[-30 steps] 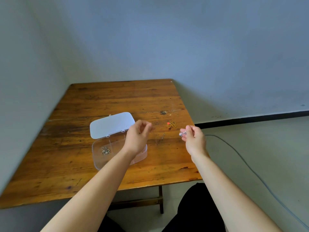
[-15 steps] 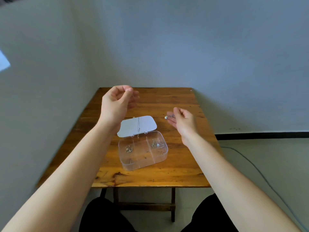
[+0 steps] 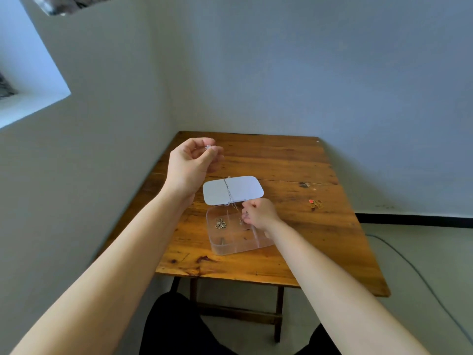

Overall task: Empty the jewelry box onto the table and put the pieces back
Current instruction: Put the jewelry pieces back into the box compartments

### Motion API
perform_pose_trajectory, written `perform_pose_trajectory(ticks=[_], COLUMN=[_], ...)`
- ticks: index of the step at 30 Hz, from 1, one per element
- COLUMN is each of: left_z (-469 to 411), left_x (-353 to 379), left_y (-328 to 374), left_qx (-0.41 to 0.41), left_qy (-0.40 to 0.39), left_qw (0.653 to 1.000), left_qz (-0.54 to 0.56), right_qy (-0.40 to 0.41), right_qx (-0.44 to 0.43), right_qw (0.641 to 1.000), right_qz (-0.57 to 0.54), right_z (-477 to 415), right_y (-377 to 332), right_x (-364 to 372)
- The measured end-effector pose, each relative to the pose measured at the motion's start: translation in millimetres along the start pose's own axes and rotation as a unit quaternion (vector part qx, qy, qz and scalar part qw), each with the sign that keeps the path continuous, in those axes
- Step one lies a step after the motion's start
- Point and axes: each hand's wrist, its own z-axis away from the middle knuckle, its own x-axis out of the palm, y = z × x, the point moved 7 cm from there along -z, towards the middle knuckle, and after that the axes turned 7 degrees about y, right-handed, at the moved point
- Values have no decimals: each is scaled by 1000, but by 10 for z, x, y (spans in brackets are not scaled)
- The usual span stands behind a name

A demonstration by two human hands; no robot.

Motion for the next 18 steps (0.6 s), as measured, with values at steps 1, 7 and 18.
perform_pose_trajectory(ticks=[1,7,18], left_z=[18,122,246], left_x=[-8,-15,12], left_y=[-11,-9,-98], left_qx=[0,1,-12], left_qy=[-1,-9,-19], left_qw=[1000,1000,1000], left_qz=[-2,-17,-8], right_qy=[-2,-129,-180], right_qx=[0,-86,-244], right_qw=[1000,970,931], right_qz=[15,185,205], right_z=[-29,63,516], right_y=[19,-65,-240], right_x=[2,155,338])
